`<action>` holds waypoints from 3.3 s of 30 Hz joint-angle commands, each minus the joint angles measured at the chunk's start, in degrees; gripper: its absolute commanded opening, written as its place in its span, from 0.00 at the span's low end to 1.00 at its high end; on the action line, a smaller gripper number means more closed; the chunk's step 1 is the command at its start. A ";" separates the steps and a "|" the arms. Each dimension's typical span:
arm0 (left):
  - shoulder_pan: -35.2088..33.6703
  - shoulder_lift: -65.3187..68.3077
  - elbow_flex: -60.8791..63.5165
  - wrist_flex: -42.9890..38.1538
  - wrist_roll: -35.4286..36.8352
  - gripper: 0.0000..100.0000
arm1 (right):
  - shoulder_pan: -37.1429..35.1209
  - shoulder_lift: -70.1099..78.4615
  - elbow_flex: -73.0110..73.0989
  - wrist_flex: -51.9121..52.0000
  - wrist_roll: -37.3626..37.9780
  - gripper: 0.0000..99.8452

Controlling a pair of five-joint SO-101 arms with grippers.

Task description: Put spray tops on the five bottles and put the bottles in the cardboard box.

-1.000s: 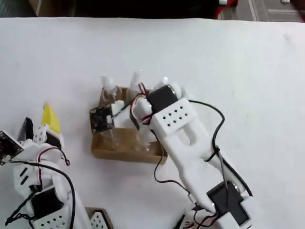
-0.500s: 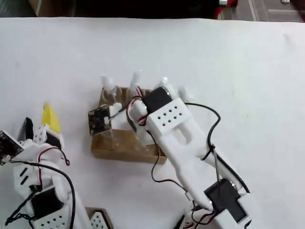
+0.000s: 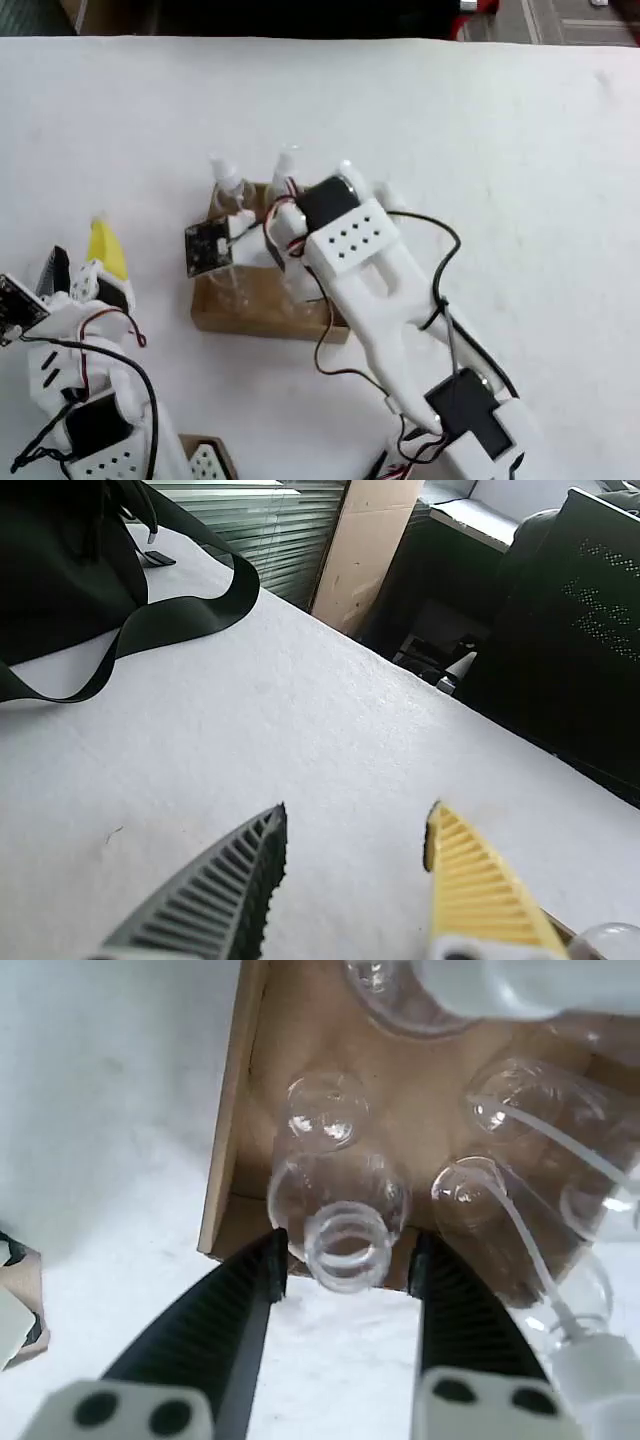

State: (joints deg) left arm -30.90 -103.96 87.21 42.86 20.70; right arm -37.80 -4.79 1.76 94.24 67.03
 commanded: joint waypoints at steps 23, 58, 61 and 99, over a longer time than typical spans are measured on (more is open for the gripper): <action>0.40 0.04 -0.53 -1.85 0.44 0.21 | 27.47 -4.35 -28.66 0.31 -18.37 0.16; 0.40 0.04 -0.53 -1.85 0.44 0.21 | 29.32 54.37 -51.60 -15.87 -59.34 0.23; 0.40 0.04 -0.53 -1.85 0.44 0.21 | 29.49 57.54 -55.91 -14.37 -59.25 0.23; 0.40 0.04 -0.44 -1.85 0.44 0.21 | 34.77 63.34 -85.27 4.18 -54.07 0.02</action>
State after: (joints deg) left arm -30.90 -103.96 87.21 42.86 20.70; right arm -3.34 60.88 -71.91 93.80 12.62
